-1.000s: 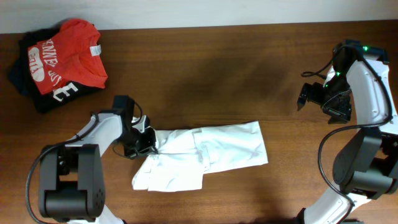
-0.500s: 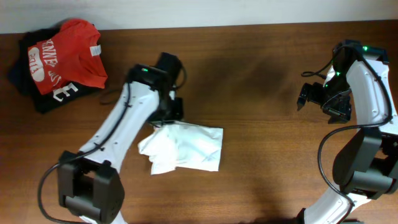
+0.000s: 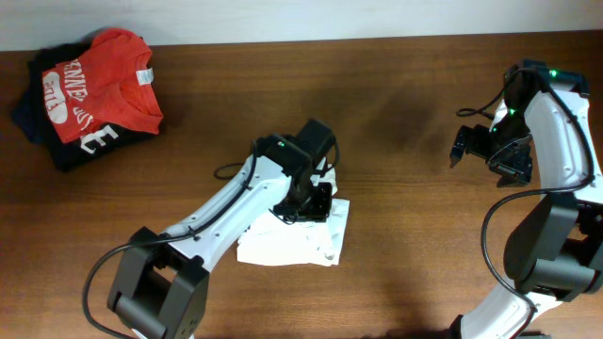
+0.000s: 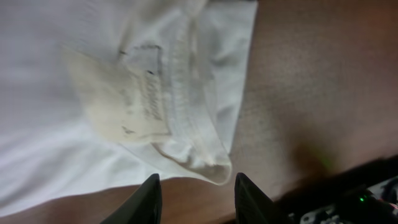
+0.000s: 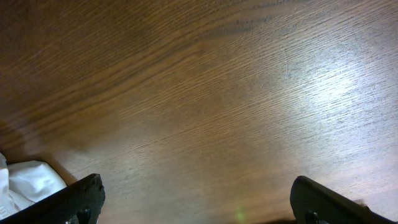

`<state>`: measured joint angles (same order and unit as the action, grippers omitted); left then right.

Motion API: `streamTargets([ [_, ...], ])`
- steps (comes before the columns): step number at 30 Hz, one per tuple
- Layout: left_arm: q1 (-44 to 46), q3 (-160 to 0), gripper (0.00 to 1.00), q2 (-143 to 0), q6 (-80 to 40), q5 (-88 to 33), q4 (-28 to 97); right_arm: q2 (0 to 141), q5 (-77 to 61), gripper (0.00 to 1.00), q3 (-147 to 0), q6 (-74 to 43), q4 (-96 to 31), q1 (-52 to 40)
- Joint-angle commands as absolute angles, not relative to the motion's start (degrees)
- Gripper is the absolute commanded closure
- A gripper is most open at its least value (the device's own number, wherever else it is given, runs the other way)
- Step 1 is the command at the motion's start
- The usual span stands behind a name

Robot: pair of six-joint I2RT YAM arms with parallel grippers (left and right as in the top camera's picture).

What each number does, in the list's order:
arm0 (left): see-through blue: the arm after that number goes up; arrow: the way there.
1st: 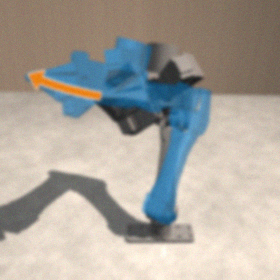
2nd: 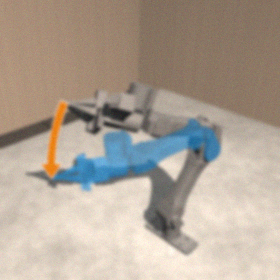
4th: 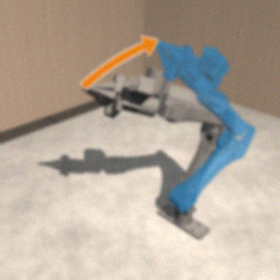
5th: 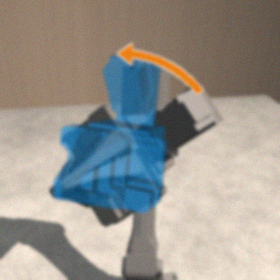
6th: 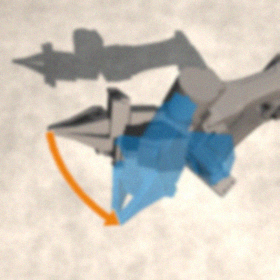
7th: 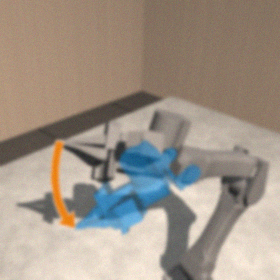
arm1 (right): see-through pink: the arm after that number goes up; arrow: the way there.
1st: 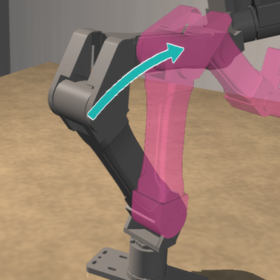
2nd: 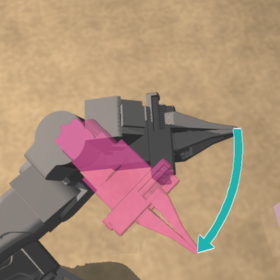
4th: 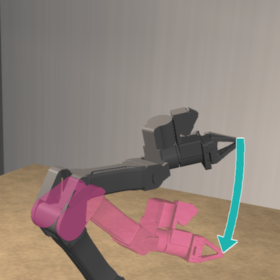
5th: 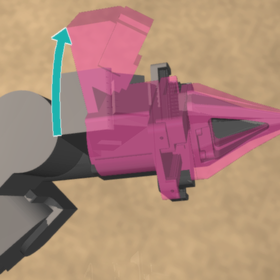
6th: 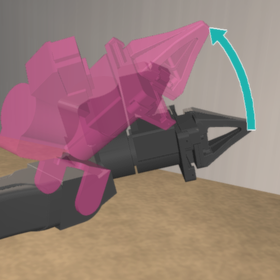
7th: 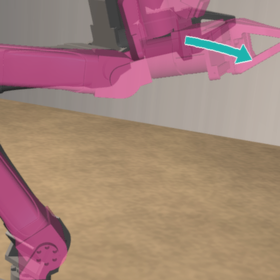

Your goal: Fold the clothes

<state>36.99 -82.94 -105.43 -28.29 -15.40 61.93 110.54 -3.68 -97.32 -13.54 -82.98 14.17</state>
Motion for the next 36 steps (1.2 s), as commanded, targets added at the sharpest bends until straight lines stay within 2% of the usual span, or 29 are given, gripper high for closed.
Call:
streamTargets([
  [1,34.0,-83.4,0.51,-105.0,-26.5,-12.0,62.2,110.0,-3.0,0.01,-98.0,-13.7,-83.1,14.3],
  [2,34.0,-83.4,0.37,-105.2,-26.5,-11.9,61.9,110.0,-3.0,0.01,-98.0,-13.7,-83.1,14.3],
  [6,35.6,-83.4,0.28,-109.9,-26.5,-11.6,55.1,110.0,-3.0,0.01,-98.0,-13.7,-83.1,14.3],
  [14,38.5,-83.4,0.28,-114.8,-23.7,-9.1,51.6,110.0,-3.0,0.01,-98.0,-13.7,-83.1,14.3],
  [15,39.4,-83.4,0.34,-116.4,-23.7,-9.1,51.6,110.0,-3.0,0.01,-98.0,-13.7,-83.1,14.3],
  [16,40.1,-83.4,0.34,-117.6,-23.7,-8.9,51.6,110.0,-3.0,0.01,-98.0,-13.7,-83.1,14.3],
  [18,40.9,-83.4,0.49,-119.1,-23.7,-6.5,51.7,110.0,-3.0,0.01,-98.0,-13.7,-83.1,14.3],
  [19,40.8,-83.4,0.74,-119.1,-23.7,-5.1,51.9,110.0,-3.0,0.01,-98.0,-13.7,-83.1,14.3],
  [21,40.8,-83.4,1.00,-119.1,-23.7,-3.9,52.1,110.0,-3.0,0.01,-98.0,-13.7,-83.1,14.3],
  [24,40.9,-84.8,1.00,-119.0,-23.7,-3.1,54.7,110.0,-3.0,0.01,-98.0,-13.7,-83.1,14.3],
  [31,41.0,-101.9,1.00,-119.0,-23.7,-6.4,75.6,110.0,-3.0,0.01,-98.0,-13.7,-83.1,14.3],
  [33,41.6,-102.1,1.00,-119.0,-21.6,-11.3,78.4,110.0,-3.0,0.01,-98.0,-13.8,-83.1,14.3],
  [36,44.3,-101.4,1.00,-119.2,-21.3,-12.2,78.8,110.0,-3.0,0.01,-98.0,-13.8,-83.1,14.3],
])
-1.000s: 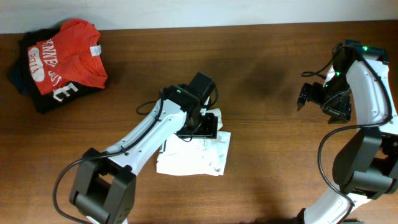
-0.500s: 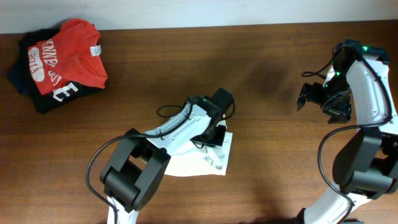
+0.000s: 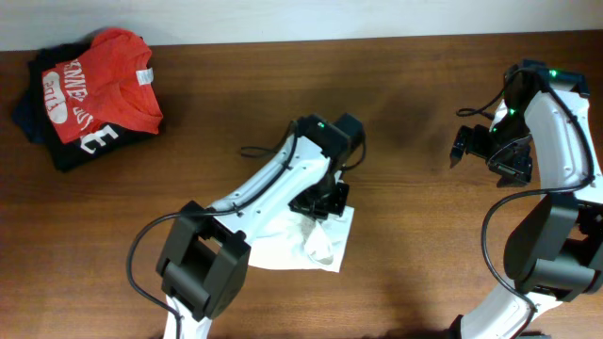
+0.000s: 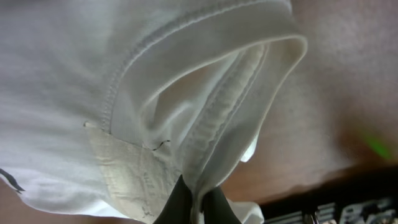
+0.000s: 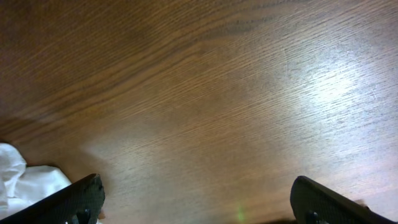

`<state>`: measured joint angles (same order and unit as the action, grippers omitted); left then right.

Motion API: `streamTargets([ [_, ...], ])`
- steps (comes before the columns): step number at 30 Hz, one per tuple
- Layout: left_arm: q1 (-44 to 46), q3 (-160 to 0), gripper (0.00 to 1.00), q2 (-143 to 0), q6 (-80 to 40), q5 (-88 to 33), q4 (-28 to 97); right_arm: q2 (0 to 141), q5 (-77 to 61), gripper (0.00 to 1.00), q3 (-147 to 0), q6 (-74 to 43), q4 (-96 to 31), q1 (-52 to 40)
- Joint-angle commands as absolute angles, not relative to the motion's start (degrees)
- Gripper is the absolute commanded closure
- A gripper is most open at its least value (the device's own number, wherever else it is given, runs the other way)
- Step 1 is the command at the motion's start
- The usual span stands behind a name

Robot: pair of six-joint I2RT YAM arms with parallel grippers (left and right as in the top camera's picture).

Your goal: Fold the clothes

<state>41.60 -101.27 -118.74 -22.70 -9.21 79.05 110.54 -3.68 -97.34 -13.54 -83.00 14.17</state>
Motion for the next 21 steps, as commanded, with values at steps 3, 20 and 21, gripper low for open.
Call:
streamTargets([
  [3,47.8,-98.0,0.99,-120.3,-21.4,-12.3,74.0,110.0,-3.0,0.01,-98.0,-13.7,-83.1,14.3],
  [20,55.0,-99.9,0.66,-127.2,-13.1,-31.3,76.3,110.0,-3.0,0.01,-98.0,-13.7,-83.1,14.3],
  [21,55.0,-101.5,0.62,-127.2,-13.1,-31.3,78.1,110.0,-3.0,0.01,-98.0,-13.7,-83.1,14.3],
])
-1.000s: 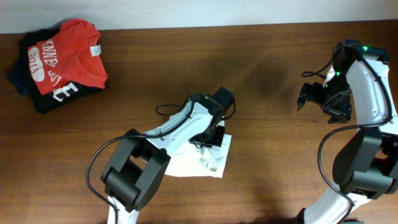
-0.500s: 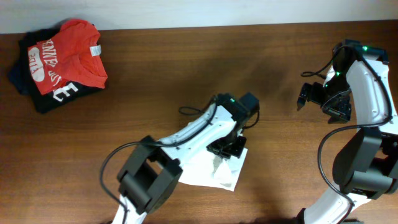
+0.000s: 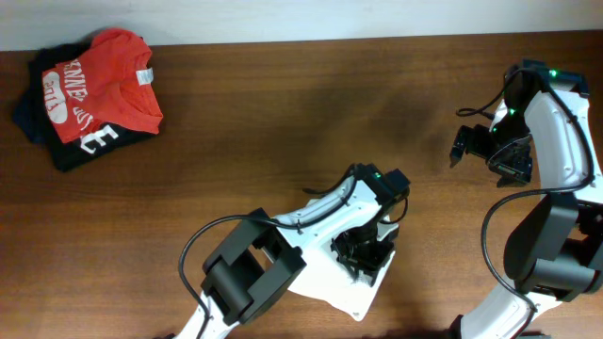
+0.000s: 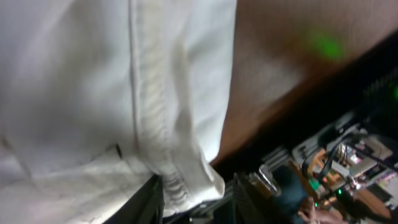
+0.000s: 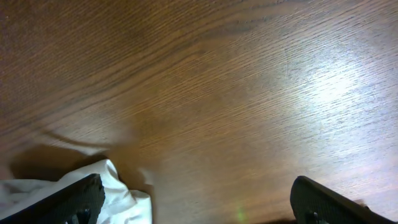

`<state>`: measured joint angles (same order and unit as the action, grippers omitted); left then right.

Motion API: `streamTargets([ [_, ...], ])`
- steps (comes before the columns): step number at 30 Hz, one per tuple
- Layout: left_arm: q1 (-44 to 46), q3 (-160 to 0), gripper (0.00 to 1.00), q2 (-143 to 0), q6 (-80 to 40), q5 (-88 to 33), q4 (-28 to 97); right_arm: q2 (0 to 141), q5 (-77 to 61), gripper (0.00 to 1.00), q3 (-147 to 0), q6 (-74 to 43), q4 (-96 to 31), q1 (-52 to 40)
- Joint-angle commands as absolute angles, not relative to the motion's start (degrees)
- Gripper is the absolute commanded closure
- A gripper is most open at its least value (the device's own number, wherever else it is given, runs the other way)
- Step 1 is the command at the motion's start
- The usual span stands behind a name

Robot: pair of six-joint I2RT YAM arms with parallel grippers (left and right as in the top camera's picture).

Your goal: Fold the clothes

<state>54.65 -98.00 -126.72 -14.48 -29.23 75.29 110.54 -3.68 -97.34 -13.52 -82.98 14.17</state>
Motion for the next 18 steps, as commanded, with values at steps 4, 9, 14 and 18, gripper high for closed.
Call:
streamTargets([
  [4,50.4,-107.5,0.27,-127.1,-8.8,-28.4,83.6,110.0,-3.0,0.01,-98.0,-13.8,-83.1,14.3],
  [9,29.9,-108.2,0.01,-127.1,-2.6,-21.4,81.6,110.0,-3.0,0.01,-98.0,-13.7,-83.1,14.3],
  [14,17.6,-102.3,0.01,-127.2,20.6,-41.0,82.3,110.0,-3.0,0.01,-98.0,-13.7,-83.1,14.3],
  [18,21.6,-87.4,0.06,-127.2,25.5,-46.3,75.3,110.0,-2.9,0.01,-98.0,-13.8,-83.1,14.3],
])
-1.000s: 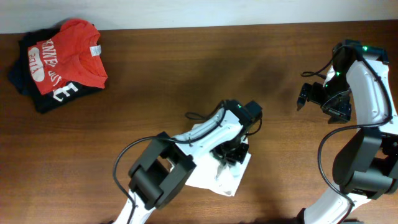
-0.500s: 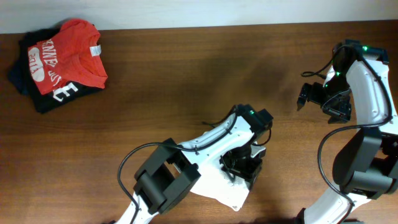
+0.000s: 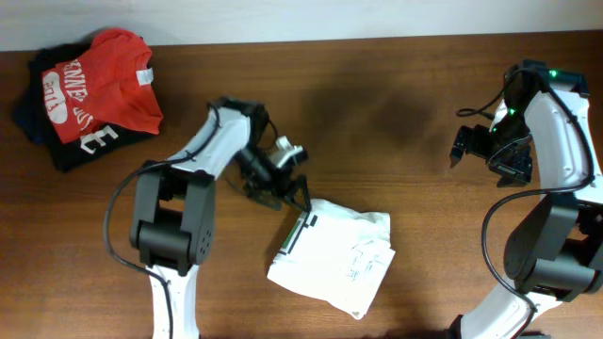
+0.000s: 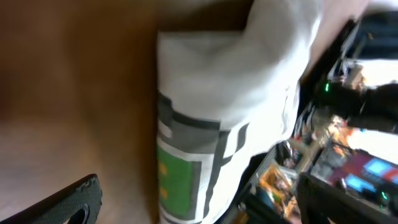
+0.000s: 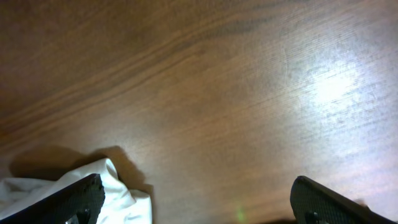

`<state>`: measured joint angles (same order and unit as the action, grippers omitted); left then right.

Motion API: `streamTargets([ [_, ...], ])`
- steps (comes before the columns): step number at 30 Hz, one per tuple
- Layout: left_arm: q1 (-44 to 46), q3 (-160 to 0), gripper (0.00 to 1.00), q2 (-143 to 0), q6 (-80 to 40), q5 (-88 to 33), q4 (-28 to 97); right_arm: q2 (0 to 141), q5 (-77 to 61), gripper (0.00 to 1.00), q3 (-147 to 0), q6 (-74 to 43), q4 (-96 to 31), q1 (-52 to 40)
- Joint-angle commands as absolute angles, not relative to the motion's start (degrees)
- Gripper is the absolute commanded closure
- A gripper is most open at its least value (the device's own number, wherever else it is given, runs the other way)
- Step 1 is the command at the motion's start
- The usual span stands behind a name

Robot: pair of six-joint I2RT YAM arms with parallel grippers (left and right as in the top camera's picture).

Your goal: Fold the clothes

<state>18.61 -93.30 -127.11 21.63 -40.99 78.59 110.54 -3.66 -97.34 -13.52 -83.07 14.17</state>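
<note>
A folded white garment (image 3: 334, 259) lies on the table at front centre, a green and grey print (image 3: 296, 233) showing along its left edge. My left gripper (image 3: 283, 191) hovers just off its upper-left corner, wide open and holding nothing. In the left wrist view the garment (image 4: 249, 93) fills the middle, beyond the parted fingers (image 4: 74, 200). My right gripper (image 3: 477, 145) hangs open over bare wood at the right. A white corner of the garment (image 5: 68, 186) shows at the lower left of its view.
A folded red shirt (image 3: 99, 80) lies on a dark garment (image 3: 42, 132) at the table's back left corner. The wooden table (image 3: 396, 94) runs to a white wall at the back. Equipment beyond the table's front edge shows in the left wrist view.
My left gripper was on the white garment near the front edge with cloth between its parted fingers. It now stands wide open to the garment's upper left. The garment lies flat with a print showing.
My left gripper stood open over the white garment's collar at centre. Then it was shut on the collar edge. Then gripper and garment were further right and forward. Now the garment is let go and lies folded. The right arm stayed still.
</note>
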Motion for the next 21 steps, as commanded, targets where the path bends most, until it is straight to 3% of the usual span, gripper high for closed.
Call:
streamTargets([
  [1,23.3,-84.4,0.09,-127.2,25.4,-48.6,72.1,110.0,-3.0,0.01,-98.0,-13.7,-83.1,14.3],
  [3,25.0,-79.9,0.17,-127.2,25.3,-51.7,67.8,110.0,-3.0,0.01,-98.0,-13.7,-83.1,14.3],
  [5,26.2,-78.3,0.36,-127.2,24.3,-51.7,65.8,110.0,-3.0,0.01,-98.0,-13.7,-83.1,14.3],
  [7,26.5,-78.4,0.63,-127.2,19.7,-50.8,63.5,110.0,-3.0,0.01,-98.0,-13.7,-83.1,14.3],
  [8,26.3,-78.7,0.92,-127.2,9.9,-43.0,60.5,110.0,-2.9,0.01,-98.0,-13.8,-83.1,14.3],
  [9,26.2,-79.5,0.99,-127.2,4.9,-36.8,60.2,110.0,-3.0,0.01,-98.0,-13.7,-83.1,14.3],
  [12,22.7,-87.2,0.99,-127.2,-8.0,-13.7,60.9,110.0,-3.0,0.01,-98.0,-13.7,-83.1,14.3],
  [15,15.9,-96.2,0.99,-127.2,-9.8,3.3,57.7,110.0,-3.0,0.01,-98.0,-13.7,-83.1,14.3],
  [19,8.0,-97.2,0.99,-127.2,-9.3,16.8,47.1,110.0,-3.0,0.01,-98.0,-13.8,-83.1,14.3],
  [21,4.2,-101.4,0.99,-127.2,-4.4,18.1,46.7,110.0,-3.0,0.01,-98.0,-13.7,-83.1,14.3],
])
